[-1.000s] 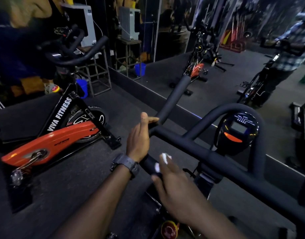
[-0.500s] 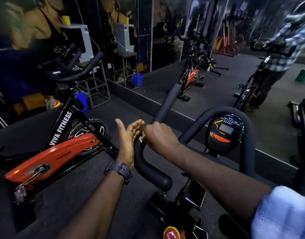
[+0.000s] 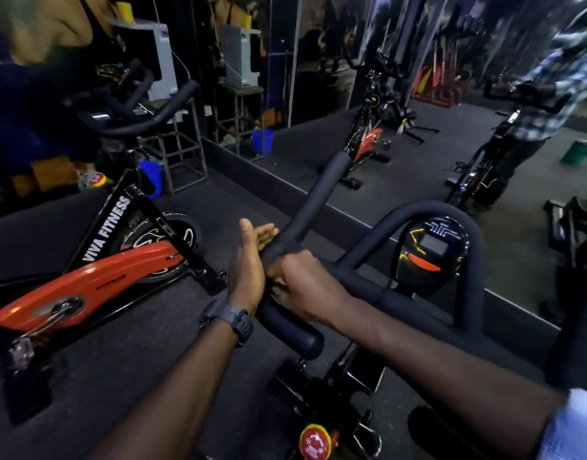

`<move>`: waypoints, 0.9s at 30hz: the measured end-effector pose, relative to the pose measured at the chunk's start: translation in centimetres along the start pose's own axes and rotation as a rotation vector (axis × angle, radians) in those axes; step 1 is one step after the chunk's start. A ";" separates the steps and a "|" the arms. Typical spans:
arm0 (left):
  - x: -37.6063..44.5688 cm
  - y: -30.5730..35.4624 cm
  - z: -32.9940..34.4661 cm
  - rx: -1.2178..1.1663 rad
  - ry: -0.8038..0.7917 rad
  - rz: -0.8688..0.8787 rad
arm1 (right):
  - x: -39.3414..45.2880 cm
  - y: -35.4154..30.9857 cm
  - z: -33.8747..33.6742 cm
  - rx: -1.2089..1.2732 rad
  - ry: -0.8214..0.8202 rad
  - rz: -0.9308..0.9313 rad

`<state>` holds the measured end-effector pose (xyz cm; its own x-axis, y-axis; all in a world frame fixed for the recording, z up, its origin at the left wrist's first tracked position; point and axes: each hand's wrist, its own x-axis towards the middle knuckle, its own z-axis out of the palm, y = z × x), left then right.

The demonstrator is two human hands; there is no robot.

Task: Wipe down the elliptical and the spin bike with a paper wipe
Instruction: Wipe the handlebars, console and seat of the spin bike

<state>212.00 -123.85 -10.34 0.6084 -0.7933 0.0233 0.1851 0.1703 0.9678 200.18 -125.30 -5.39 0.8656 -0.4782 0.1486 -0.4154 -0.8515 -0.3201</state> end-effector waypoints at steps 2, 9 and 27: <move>-0.1 -0.3 -0.2 0.037 -0.003 0.026 | -1.7 0.4 -0.9 0.061 -0.055 -0.010; -6.2 0.0 0.6 0.711 -0.064 0.449 | -12.1 4.5 -5.8 -0.267 -0.153 0.107; -11.4 0.3 3.6 1.197 -0.283 0.517 | -14.6 3.1 -3.1 -0.253 -0.083 0.221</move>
<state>202.33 -116.87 -9.45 0.1960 -0.9115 0.3616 -0.8927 -0.0132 0.4505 185.37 -121.66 -5.63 0.7623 -0.6468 0.0218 -0.6427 -0.7606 -0.0919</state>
